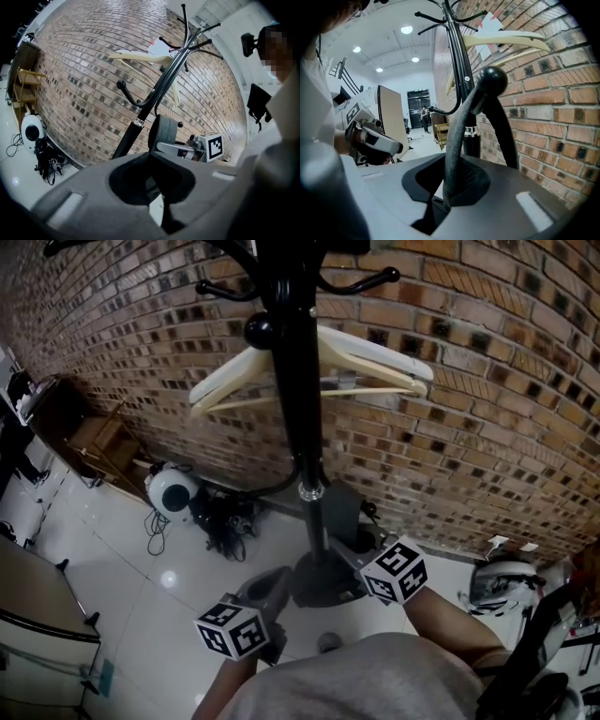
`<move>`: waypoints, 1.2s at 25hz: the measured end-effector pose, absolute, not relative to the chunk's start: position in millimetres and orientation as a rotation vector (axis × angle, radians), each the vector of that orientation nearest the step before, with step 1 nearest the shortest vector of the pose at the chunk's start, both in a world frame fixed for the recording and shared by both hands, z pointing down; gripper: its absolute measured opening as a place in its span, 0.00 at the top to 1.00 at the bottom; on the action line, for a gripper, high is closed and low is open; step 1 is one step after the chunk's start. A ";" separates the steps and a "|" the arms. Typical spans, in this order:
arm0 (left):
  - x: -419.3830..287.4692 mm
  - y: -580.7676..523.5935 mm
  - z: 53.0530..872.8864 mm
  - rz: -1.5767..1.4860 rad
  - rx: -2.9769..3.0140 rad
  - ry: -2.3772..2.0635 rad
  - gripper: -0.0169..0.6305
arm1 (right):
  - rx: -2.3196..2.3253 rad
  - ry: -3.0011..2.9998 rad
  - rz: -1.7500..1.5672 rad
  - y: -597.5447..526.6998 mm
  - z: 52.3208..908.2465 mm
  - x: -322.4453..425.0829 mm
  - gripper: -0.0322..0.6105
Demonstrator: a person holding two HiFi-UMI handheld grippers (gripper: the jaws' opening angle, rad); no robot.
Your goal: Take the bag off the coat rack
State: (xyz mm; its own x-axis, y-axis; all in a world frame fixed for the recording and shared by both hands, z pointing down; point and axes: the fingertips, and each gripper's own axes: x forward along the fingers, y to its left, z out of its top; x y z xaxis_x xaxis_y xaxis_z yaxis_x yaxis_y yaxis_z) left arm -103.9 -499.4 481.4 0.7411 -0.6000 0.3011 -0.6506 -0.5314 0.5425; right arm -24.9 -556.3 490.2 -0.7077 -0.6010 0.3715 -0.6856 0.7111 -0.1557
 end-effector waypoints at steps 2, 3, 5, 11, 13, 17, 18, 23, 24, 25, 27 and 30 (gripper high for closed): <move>-104.1 -495.4 478.2 0.100 2.295 -0.942 0.97 | 1.017 -2.640 0.398 -554.3 480.0 -24.9 0.92; -103.9 -493.3 476.5 0.098 2.296 -0.945 0.97 | 1.020 -2.648 0.390 -553.6 474.1 -24.2 0.92; -103.0 -488.3 472.5 0.091 2.299 -0.951 0.97 | 1.030 -2.667 0.380 -552.1 460.2 -21.6 0.92; -99.9 -468.8 452.4 0.051 2.326 -0.980 0.97 | 1.062 -2.785 0.402 -537.6 405.0 -8.9 0.92; -96.2 -457.5 444.0 0.038 2.338 -0.992 0.97 | 1.041 -2.821 0.433 -521.2 394.2 -6.7 0.92; -85.7 -423.3 430.5 0.016 2.364 -1.023 0.97 | 1.018 -2.858 0.453 -482.9 385.6 1.4 0.92; -82.8 -411.4 429.4 0.012 2.365 -1.032 0.97 | 1.019 -2.863 0.455 -472.5 385.4 5.3 0.92; -69.2 -337.3 439.0 0.001 2.314 -1.090 0.97 | 0.997 -2.870 0.478 -413.2 393.4 27.9 0.92; -67.0 -320.8 442.6 0.006 2.297 -1.105 0.97 | 0.987 -2.865 0.485 -400.0 397.4 32.7 0.92; -64.8 -305.2 446.0 0.012 2.282 -1.118 0.97 | 0.978 -2.859 0.491 -387.3 401.9 37.9 0.92; -60.0 -278.3 451.6 0.021 2.258 -1.134 0.97 | 0.969 -2.840 0.497 -364.3 411.4 48.9 0.91; -54.5 -242.4 457.5 0.032 2.230 -1.130 0.97 | 0.971 -2.796 0.513 -328.3 427.0 61.4 0.91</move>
State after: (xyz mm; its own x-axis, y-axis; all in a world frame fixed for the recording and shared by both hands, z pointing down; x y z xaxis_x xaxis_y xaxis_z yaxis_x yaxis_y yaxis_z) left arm -54.5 -242.4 457.5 0.6318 -0.7186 0.2907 -0.7337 -0.4334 0.5234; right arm 61.4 -328.3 427.0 -0.7826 -0.5756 0.2371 -0.6223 0.7338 -0.2724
